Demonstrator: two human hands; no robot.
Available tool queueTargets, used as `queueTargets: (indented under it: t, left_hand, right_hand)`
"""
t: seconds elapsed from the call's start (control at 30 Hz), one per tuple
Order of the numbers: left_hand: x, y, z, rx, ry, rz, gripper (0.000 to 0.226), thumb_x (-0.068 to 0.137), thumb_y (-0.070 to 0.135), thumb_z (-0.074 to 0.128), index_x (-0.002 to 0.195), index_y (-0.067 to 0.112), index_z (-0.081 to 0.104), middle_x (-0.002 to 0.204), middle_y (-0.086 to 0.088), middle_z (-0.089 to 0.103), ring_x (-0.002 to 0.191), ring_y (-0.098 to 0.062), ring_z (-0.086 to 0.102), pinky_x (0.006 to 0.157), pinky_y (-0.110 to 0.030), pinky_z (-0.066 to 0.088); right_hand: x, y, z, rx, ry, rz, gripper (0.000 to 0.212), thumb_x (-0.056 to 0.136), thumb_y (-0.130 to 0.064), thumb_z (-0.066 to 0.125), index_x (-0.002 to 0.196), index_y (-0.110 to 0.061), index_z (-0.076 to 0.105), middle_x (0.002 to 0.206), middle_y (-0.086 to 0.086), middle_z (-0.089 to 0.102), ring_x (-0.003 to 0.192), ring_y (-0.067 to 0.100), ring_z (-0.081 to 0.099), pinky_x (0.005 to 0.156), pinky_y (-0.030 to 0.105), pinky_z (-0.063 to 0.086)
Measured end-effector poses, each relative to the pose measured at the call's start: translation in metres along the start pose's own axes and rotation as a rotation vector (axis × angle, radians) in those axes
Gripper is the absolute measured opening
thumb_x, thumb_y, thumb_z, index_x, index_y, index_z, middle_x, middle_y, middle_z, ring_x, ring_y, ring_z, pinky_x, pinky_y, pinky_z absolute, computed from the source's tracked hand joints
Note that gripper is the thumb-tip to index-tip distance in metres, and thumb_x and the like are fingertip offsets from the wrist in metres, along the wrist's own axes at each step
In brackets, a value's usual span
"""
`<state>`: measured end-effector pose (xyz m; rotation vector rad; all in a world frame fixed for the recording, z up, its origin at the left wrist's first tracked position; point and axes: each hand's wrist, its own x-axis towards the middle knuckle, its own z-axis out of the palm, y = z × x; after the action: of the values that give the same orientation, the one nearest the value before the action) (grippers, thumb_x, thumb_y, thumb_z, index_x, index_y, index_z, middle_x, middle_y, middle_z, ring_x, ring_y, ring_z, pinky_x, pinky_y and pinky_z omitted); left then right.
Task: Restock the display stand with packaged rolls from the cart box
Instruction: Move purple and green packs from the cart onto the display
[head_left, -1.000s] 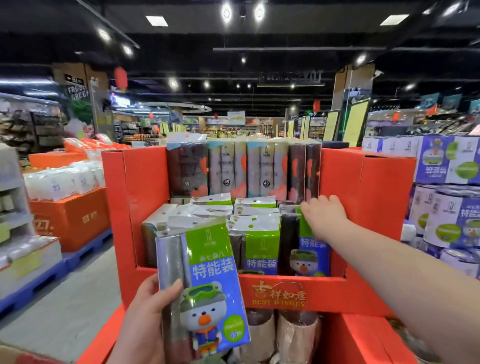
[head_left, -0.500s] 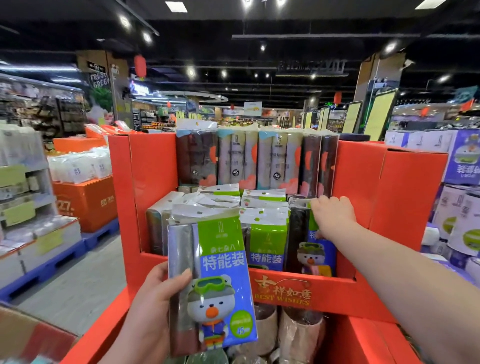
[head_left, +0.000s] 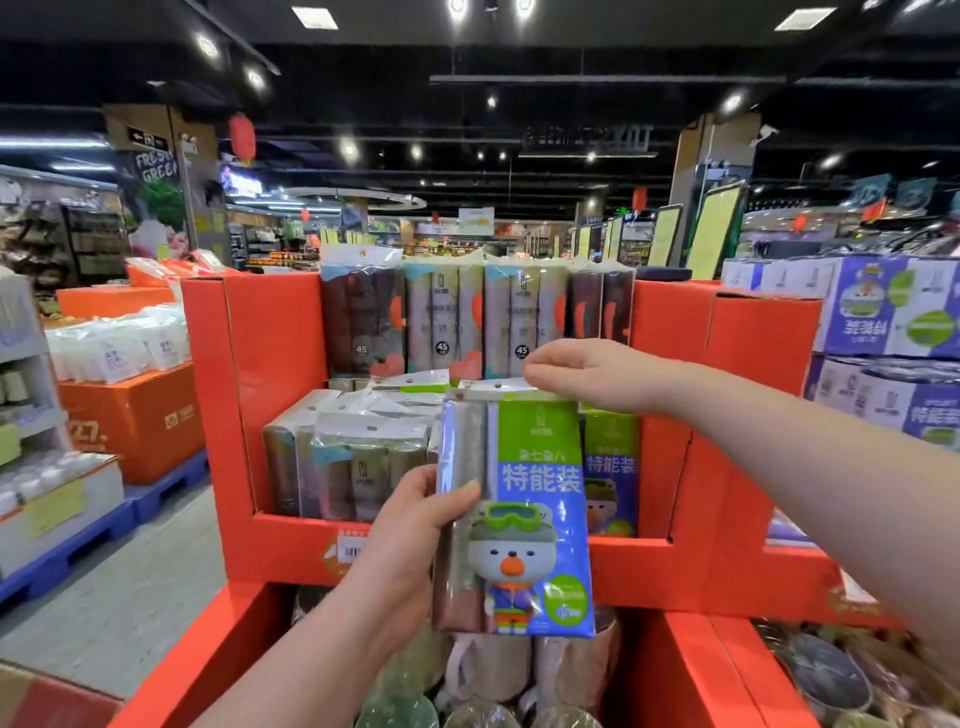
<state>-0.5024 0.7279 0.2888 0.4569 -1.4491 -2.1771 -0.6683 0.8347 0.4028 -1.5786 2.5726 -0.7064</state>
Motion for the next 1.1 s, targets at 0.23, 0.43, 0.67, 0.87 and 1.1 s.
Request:
queueTargets:
  t: [0.23, 0.43, 0.67, 0.87, 1.1]
  left_hand:
    - [0.037, 0.017, 0.038, 0.764, -0.081, 0.531, 0.037, 0.084, 0.038, 0.065, 0.115, 0.020, 0.055, 0.122, 0.001, 0.060, 0.107, -0.014, 0.057, 0.093, -0.033, 0.048]
    - [0.078, 0.024, 0.016, 1.983, -0.143, 0.545, 0.095, 0.075, 0.077, 0.046, 0.151, 0.034, 0.011, 0.160, -0.001, 0.013, 0.148, -0.025, 0.009, 0.118, -0.050, 0.008]
    - [0.087, 0.011, 0.008, 2.116, -0.104, 0.623, 0.083, 0.085, 0.057, 0.056, 0.150, 0.036, 0.010, 0.157, 0.001, 0.023, 0.144, -0.026, 0.023, 0.117, -0.053, 0.009]
    - [0.090, 0.008, 0.007, 2.087, -0.105, 0.648, 0.084, 0.083, 0.057, 0.058, 0.150, 0.036, 0.012, 0.155, 0.001, 0.026, 0.141, -0.026, 0.025, 0.116, -0.051, 0.010]
    - [0.091, 0.007, 0.006, 2.078, -0.107, 0.675, 0.084, 0.084, 0.058, 0.057, 0.150, 0.035, 0.010, 0.155, 0.000, 0.027, 0.141, -0.027, 0.025, 0.115, -0.052, 0.010]
  right_hand:
    - [-0.028, -0.012, -0.053, -0.314, -0.124, 0.058, 0.049, 0.080, -0.035, 0.073, 0.121, -0.017, 0.055, 0.111, -0.003, 0.060, 0.100, 0.015, 0.058, 0.083, 0.027, 0.047]
    - [-0.015, 0.006, -0.047, -0.627, -0.068, 0.136, 0.056, 0.082, -0.042, 0.069, 0.126, -0.013, 0.048, 0.125, 0.007, 0.055, 0.113, 0.025, 0.052, 0.084, 0.029, 0.040]
    - [0.002, 0.025, -0.030, -0.674, -0.082, 0.204, 0.054, 0.087, -0.045, 0.062, 0.126, -0.013, 0.046, 0.127, 0.007, 0.056, 0.114, 0.027, 0.053, 0.081, 0.032, 0.041]
    - [0.017, 0.039, -0.028, -0.644, -0.114, 0.207, 0.053, 0.087, -0.039, 0.064, 0.127, -0.014, 0.040, 0.129, 0.008, 0.054, 0.112, 0.029, 0.054, 0.083, 0.034, 0.041]
    - [0.023, 0.065, 0.019, -0.948, -0.184, 0.283, 0.089, 0.074, -0.042, 0.076, 0.143, -0.014, 0.028, 0.145, 0.007, 0.035, 0.128, 0.030, 0.045, 0.096, 0.042, 0.045]
